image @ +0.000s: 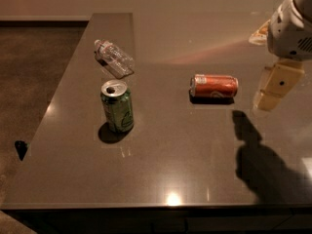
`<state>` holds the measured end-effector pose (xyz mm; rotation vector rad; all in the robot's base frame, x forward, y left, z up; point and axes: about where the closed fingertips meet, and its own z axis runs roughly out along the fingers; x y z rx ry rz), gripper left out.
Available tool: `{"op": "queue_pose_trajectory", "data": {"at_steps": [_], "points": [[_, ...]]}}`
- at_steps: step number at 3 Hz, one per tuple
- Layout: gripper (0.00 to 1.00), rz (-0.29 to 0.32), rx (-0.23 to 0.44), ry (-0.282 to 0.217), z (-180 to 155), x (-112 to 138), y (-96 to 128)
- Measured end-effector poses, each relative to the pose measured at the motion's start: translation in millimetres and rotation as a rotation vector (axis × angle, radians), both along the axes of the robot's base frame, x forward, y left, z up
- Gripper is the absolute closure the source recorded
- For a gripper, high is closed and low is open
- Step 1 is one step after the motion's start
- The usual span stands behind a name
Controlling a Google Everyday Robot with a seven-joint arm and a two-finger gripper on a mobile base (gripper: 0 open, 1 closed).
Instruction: Pick coke can
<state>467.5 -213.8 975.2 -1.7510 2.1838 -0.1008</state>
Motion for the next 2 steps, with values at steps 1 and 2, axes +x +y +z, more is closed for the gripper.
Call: {"op": "queue_pose_trajectory", "data": {"at_steps": [1,2], "points": [[0.0,0.041,0.006,-0.009,-6,32,2],[0.0,0.091,0.012,0.032,-29,65,5]]}}
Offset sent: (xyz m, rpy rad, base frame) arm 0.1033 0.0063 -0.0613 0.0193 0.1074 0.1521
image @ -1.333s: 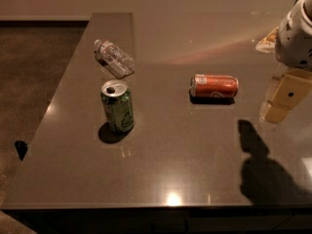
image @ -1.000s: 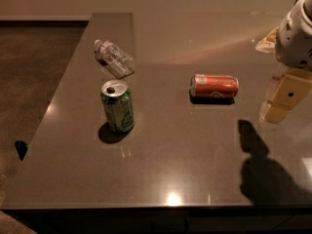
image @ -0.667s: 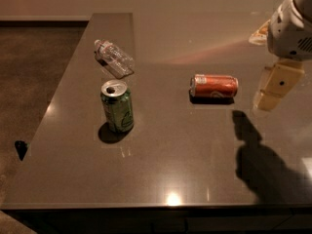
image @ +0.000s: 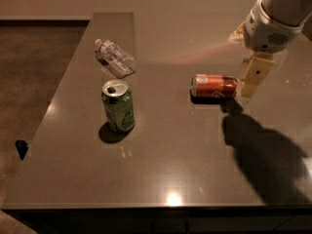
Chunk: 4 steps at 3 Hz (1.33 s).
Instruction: Pick coke can
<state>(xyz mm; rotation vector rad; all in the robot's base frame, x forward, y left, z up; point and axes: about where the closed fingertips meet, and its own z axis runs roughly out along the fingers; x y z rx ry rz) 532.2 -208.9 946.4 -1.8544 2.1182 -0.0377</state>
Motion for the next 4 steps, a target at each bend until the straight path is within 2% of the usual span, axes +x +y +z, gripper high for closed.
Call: {"op": "queue_pose_trajectory", "data": {"at_steps": [2,3,4], "points": [[0.0,0.025,-0.005,0.107,-67,31,3],[0.0,0.026,-0.015,0.138,-84,35,2],[0.15,0.033,-0.026,0.163,-94,40,3]]}}
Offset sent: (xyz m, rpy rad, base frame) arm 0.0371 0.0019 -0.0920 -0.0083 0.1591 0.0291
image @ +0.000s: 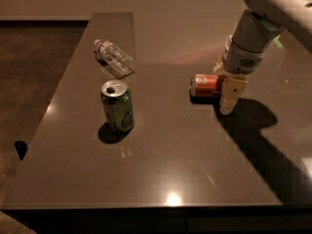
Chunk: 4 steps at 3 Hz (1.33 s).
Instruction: Pick coke can
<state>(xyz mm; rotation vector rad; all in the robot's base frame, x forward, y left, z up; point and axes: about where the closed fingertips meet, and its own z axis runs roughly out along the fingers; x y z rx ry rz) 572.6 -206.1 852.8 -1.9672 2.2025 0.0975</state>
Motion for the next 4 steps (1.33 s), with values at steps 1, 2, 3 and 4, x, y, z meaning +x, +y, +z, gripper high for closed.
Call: {"op": "queue_pose_trajectory", "data": {"at_steps": [1,2,3,4], "points": [[0.39,0.011,-0.002,0.002,3,4,3],[0.62,0.021,-0.015,-0.006,8,4,4],[0.85,0.046,0.011,-0.029,36,-3,11],[1.0,0.056,0.041,-0.063,79,-8,20]]}}
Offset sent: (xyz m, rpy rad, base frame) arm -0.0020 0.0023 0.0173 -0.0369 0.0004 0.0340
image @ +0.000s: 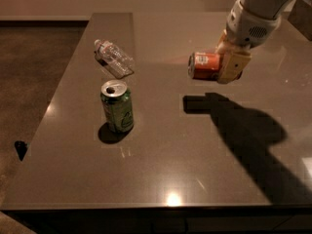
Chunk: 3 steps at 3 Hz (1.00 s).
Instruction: Pick coke can
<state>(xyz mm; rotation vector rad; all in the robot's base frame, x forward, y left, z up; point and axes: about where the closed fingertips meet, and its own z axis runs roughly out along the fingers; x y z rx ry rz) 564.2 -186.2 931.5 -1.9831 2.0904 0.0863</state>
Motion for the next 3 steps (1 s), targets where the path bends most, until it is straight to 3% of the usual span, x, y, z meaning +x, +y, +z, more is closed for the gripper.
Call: {"op": "queue_pose_trajectory", "data": {"at_steps": [2,3], "points": [[1.0,0.015,0.02,-0.078,57,-6,20],[1.0,0.012,0.031,-0.108,60,2,24]]}}
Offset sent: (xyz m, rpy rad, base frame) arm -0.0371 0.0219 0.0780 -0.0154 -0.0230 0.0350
